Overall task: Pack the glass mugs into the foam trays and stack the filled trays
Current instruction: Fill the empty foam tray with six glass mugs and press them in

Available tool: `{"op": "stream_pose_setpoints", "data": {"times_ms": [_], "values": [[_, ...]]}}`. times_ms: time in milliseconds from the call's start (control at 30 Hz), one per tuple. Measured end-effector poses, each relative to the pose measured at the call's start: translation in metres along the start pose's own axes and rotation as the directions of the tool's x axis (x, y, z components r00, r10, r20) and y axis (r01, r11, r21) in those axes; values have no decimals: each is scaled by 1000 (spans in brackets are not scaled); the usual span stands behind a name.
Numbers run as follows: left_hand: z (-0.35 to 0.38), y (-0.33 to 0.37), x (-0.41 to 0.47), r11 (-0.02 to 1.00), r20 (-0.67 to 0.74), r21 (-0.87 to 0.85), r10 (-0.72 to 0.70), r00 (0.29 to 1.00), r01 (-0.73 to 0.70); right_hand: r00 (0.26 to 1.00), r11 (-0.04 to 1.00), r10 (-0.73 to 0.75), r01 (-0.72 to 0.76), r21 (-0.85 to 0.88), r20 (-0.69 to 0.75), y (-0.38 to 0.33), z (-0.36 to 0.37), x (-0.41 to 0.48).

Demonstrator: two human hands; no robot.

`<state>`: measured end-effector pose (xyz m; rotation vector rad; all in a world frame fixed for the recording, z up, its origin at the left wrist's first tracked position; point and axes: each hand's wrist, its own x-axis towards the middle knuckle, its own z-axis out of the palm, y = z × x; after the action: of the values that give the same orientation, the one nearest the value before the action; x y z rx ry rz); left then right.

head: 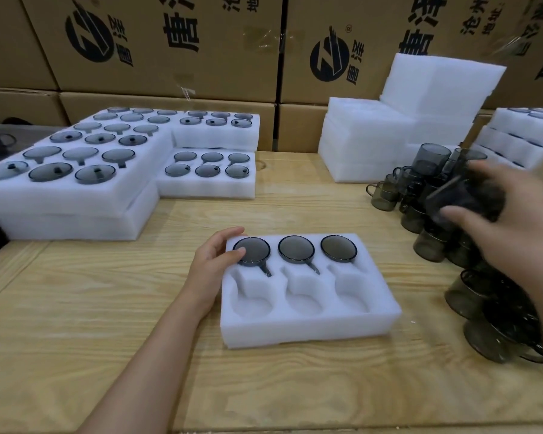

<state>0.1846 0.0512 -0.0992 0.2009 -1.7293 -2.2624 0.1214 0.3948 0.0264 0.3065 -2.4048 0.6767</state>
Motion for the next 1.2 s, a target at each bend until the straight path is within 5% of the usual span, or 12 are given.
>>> {"op": "stream_pose_setpoints", "data": {"times_ms": [167, 333, 533, 733, 800, 933, 1100, 1200], "values": [[-1, 0, 0, 1000, -18, -1, -5, 1000, 5, 969, 902, -127, 23, 431, 213, -56, 35, -43], [4, 11, -7, 983, -10, 150, 104, 994, -102, 966, 710, -149, -46, 703, 214, -62, 67, -65], [21, 45, -32, 730, 166, 502, 445, 880, -464, 969, 652, -170, -26, 758, 179, -50, 79, -82], [59, 45, -47, 498, 507, 675, 224, 832, -545, 938, 639, -294, 50, 768, 184, -64, 74, -87], [63, 40, -45, 494, 507, 696, 177, 844, -522, 929, 656, -320, 77, 751, 184, -70, 76, -91], [64, 38, -44, 545, 403, 669, 305, 863, -505, 956, 610, -217, -27, 792, 200, -81, 79, -93], [69, 38, -47, 418, 445, 701, 378, 812, -579, 980, 649, -95, -73, 757, 175, -92, 85, -97], [67, 38, -48, 414, 512, 702, 273, 814, -580, 982, 633, -109, -50, 773, 153, -79, 77, -92]]}}
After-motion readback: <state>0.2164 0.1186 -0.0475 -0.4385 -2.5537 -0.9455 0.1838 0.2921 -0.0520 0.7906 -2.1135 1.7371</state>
